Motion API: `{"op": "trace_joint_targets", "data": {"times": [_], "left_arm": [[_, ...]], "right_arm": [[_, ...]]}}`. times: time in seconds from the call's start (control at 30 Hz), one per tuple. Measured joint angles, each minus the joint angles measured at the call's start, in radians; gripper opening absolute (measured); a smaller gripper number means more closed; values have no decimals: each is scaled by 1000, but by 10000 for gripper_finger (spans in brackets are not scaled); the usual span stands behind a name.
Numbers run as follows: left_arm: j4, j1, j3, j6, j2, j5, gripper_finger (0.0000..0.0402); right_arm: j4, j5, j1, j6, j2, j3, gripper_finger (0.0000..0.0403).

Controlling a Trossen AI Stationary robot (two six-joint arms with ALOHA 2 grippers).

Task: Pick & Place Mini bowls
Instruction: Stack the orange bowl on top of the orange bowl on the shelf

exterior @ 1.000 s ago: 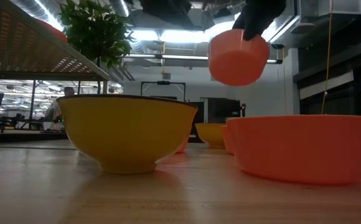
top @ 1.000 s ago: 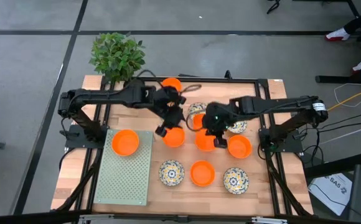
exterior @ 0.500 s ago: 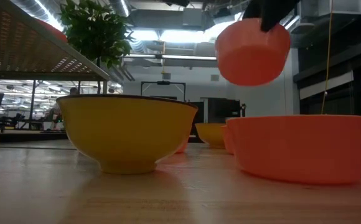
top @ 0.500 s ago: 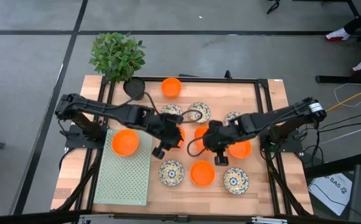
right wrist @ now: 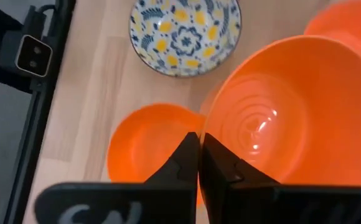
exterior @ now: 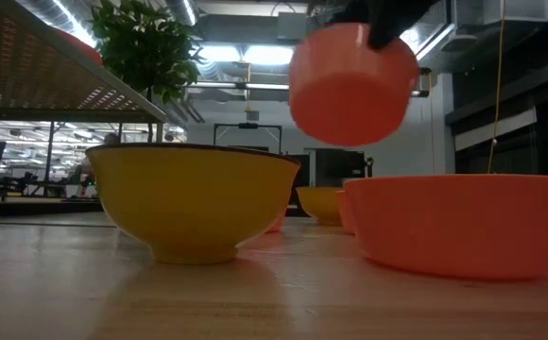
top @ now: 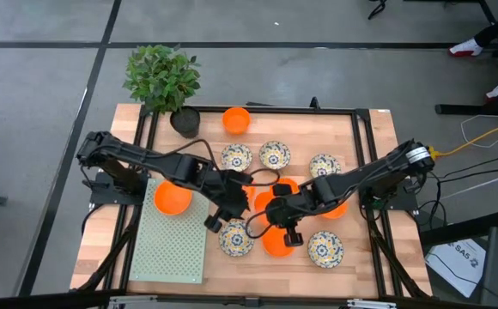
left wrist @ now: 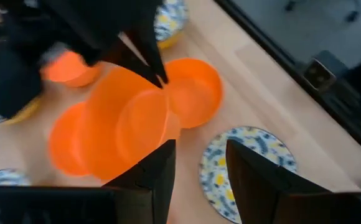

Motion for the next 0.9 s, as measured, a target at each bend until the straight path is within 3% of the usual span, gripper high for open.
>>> {"op": "trace_joint_targets", "data": {"times": [0.17, 0.67, 0.9], "left_arm": [[1, -11, 0, 44, 45, 27, 136], [-7, -32, 0, 106, 61, -44, 135], [-13, -34, 0, 135, 57, -32, 77]], "right_arm": [[2, 1, 1, -55, 41, 89, 7], [-53, 9, 5, -99, 89, 248, 7], [-55, 12, 5, -101, 89, 249, 13]]}}
